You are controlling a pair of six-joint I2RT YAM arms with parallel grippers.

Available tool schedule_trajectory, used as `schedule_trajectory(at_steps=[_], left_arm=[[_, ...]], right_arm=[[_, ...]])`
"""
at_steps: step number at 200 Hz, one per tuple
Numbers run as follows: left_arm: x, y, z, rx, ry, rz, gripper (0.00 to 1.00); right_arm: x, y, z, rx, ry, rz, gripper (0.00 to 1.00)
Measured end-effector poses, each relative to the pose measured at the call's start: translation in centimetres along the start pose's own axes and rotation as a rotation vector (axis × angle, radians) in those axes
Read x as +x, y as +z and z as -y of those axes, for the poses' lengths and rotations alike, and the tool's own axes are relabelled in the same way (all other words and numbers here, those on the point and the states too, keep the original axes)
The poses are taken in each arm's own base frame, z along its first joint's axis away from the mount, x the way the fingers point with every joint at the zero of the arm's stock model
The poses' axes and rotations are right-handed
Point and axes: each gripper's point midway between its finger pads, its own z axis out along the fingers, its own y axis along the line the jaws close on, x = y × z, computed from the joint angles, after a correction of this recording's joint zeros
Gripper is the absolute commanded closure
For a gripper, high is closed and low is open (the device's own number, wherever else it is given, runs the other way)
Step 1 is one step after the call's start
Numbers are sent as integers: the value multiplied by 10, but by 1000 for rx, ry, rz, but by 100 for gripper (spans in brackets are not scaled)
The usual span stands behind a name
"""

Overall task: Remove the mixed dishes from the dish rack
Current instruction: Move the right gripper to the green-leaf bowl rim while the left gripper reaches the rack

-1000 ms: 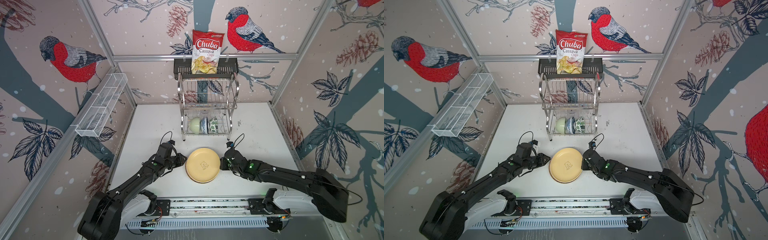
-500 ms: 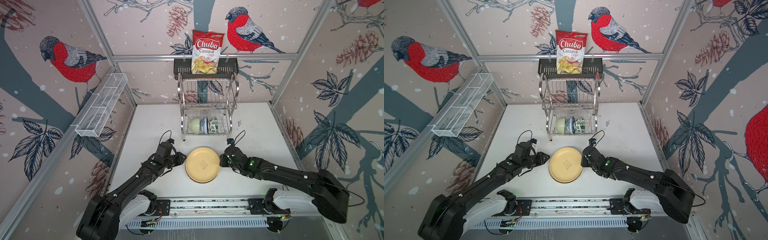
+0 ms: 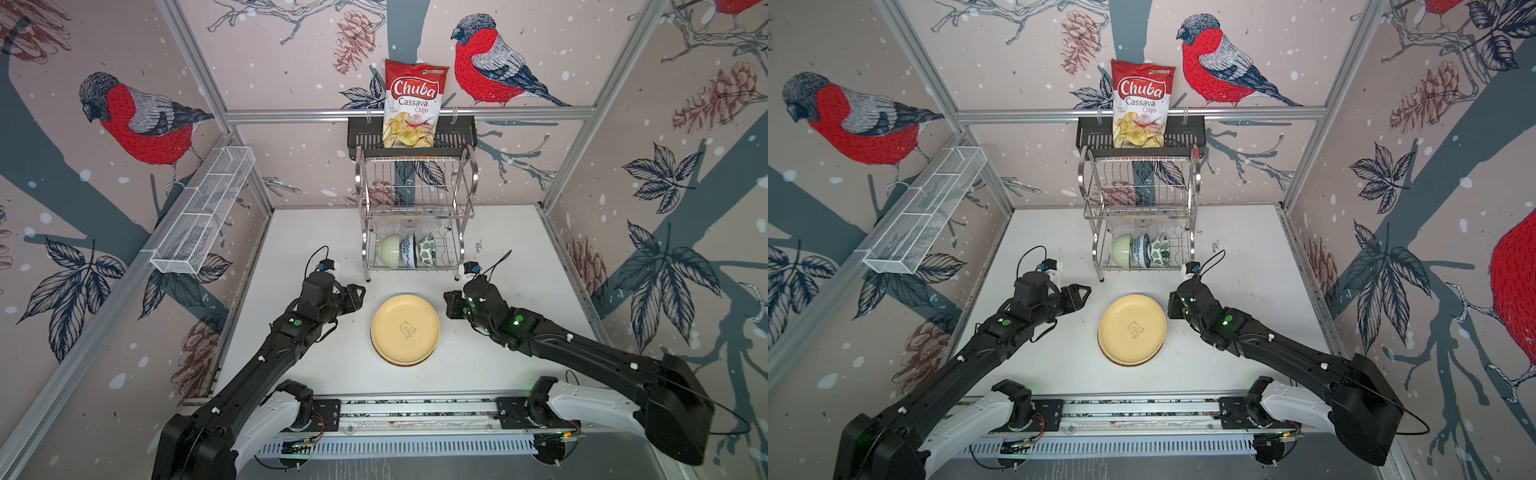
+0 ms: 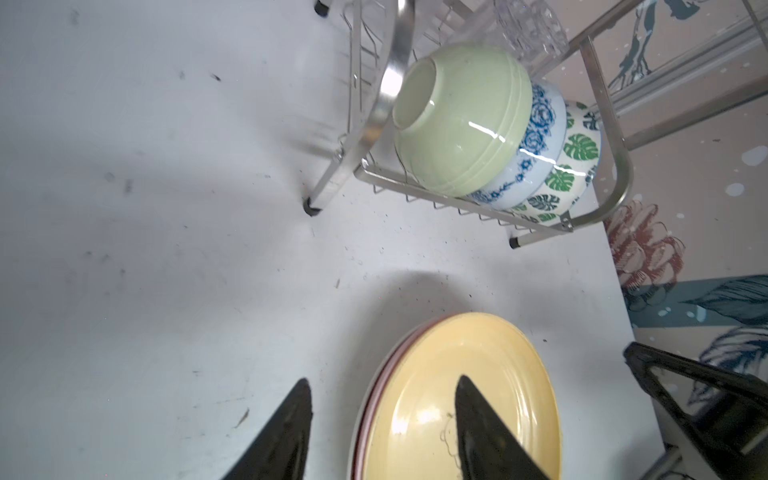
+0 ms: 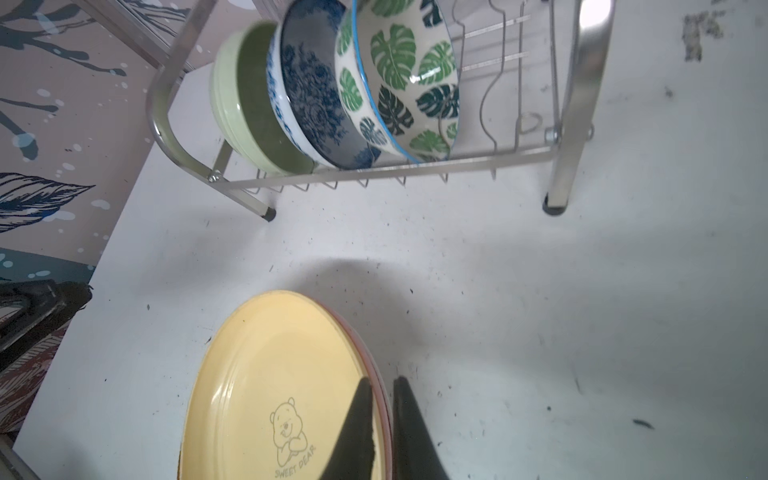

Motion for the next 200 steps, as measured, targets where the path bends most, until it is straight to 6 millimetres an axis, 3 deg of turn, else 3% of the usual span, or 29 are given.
schedule_trajectory(at_steps=[29, 42, 64, 140, 176, 200], left_arm=[[-21, 6, -4, -52, 10, 47, 48], [-29, 11, -6, -70, 10, 69, 49], [-37, 27, -7, -83, 8, 71, 52], [-79, 92, -5, -112, 20, 74, 49], [-86, 112, -4, -108, 34, 67, 63], [-88, 116, -1, -96, 39, 60, 78]], right_arm=[[-28, 3, -13, -42, -37, 66, 83], [-42, 4, -17, -50, -51, 96, 91], [-57, 9, -19, -66, -72, 118, 93], [-66, 31, -20, -126, -105, 70, 89], [-68, 39, -10, -123, -104, 62, 89], [-65, 47, -2, -126, -90, 36, 83]])
